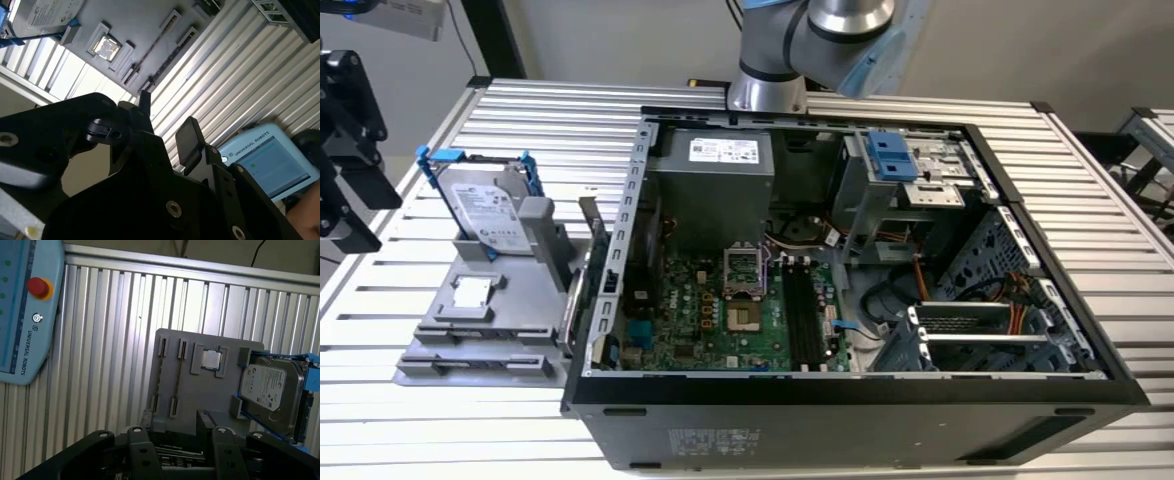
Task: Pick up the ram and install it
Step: 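Pick up the ram and move it above insertion slot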
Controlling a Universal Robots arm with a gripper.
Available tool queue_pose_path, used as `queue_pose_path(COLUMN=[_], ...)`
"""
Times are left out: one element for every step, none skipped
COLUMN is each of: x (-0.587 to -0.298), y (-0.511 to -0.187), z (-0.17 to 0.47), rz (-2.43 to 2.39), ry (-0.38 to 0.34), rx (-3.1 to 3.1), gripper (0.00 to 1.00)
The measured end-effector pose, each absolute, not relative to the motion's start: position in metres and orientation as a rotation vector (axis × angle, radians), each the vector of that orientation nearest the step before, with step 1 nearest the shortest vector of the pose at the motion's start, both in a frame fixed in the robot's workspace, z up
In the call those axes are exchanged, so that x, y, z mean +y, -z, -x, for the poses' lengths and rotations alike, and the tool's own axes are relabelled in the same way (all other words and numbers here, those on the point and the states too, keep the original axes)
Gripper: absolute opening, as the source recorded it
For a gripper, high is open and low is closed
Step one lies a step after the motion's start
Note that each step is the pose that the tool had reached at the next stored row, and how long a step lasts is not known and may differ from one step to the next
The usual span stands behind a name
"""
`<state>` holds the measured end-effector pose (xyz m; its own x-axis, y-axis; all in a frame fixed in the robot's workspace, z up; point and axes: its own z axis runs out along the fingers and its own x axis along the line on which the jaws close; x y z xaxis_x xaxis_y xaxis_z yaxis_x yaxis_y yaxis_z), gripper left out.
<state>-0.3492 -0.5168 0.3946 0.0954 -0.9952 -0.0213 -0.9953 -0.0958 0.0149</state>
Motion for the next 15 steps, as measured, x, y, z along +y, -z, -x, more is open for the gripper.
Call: queue_pose_path(x=[-0.5167,-0.5166,-0.5166,-0.5166,-0.5167,-0.5167,-0.5167,-0.5167,-0.5167,-0.5167,-0.5167,-0.5167,-0.5167,-0.5167,-0.5167], y=[-0.3942,-0.3935,-0.3925,-0.3916,-0.3904,-0.3891,-0.3885,-0.3885,-0.3885,-0.3885,-0.3885,-0.3879,-0.3873,-0.3864,-0.3851], z=[0.3492,0.3492,0.3492,0.3492,0.3491,0.3492,0.3491,0.3491,0.3491,0.3491,0.3491,0.3491,0.3491,0.3491,0.3491], rz=[2.310,2.299,2.292,2.288,2.285,2.285,2.285,2.285,2.285,2.285,2.285,2.284,2.284,2.284,2.284], ry=[-0.048,-0.052,-0.053,-0.054,-0.055,-0.056,-0.056,-0.056,-0.056,-0.056,-0.056,-0.056,-0.056,-0.056,-0.056], rx=[2.116,2.123,2.129,2.134,2.138,2.138,2.139,2.139,2.139,2.139,2.139,2.139,2.139,2.139,2.139], gripper=[1.00,1.00,1.00,1.00,1.00,1.00,1.00,1.00,1.00,1.00,1.00,1.00,1.00,1.00,1.00])
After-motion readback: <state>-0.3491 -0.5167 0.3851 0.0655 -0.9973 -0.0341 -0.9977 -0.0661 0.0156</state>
